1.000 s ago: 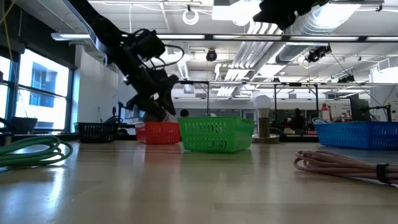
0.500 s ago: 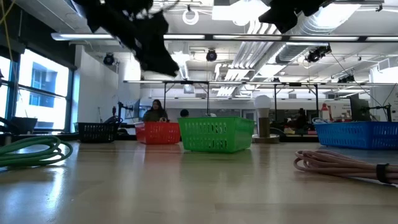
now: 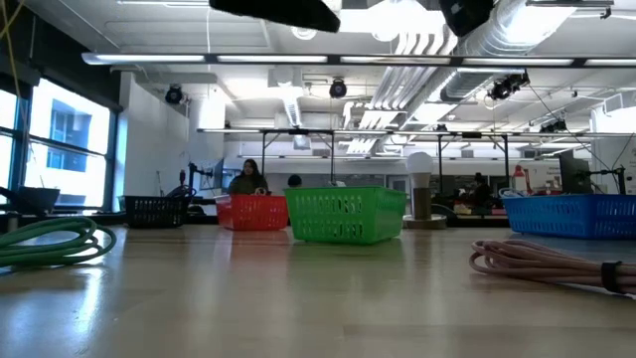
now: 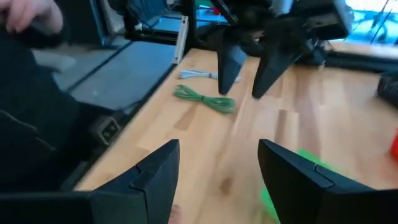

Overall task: Pick & Place USB Port
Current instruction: Put the pink charger cable into the red basket

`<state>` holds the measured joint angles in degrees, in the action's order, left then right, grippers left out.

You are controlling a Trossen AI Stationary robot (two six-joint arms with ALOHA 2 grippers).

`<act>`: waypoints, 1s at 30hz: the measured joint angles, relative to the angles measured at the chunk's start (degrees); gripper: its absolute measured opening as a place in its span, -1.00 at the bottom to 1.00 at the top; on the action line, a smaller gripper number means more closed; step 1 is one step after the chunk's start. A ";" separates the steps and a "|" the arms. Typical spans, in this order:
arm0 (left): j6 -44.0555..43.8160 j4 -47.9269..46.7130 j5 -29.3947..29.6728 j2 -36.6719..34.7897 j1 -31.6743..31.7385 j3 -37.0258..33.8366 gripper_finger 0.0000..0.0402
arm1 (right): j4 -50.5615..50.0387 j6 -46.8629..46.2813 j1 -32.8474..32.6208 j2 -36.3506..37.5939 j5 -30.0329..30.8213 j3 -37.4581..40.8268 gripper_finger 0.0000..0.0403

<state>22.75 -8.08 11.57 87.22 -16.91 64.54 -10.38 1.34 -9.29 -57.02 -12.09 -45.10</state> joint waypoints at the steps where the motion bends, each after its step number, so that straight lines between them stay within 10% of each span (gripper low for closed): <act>1: 0.67 -2.09 1.64 1.60 -0.70 1.91 0.16 | 0.13 -2.61 -0.79 -0.18 1.01 0.00 0.04; 12: -13.68 -22.31 20.89 4.88 -0.61 10.20 0.16 | -2.59 -28.64 -12.68 -11.63 16.87 -0.04 0.04; 23: -26.30 -35.21 24.29 4.41 2.02 10.22 0.16 | -8.39 -44.24 -14.48 -30.63 0.64 -6.09 0.04; 30: -28.11 -37.01 23.41 4.39 1.88 10.22 0.16 | -22.20 -43.49 -16.51 -40.05 1.85 -19.08 0.04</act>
<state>-5.36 -45.10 34.98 91.61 -15.03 74.76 -32.58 -42.15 -25.80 -97.07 -10.25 -64.18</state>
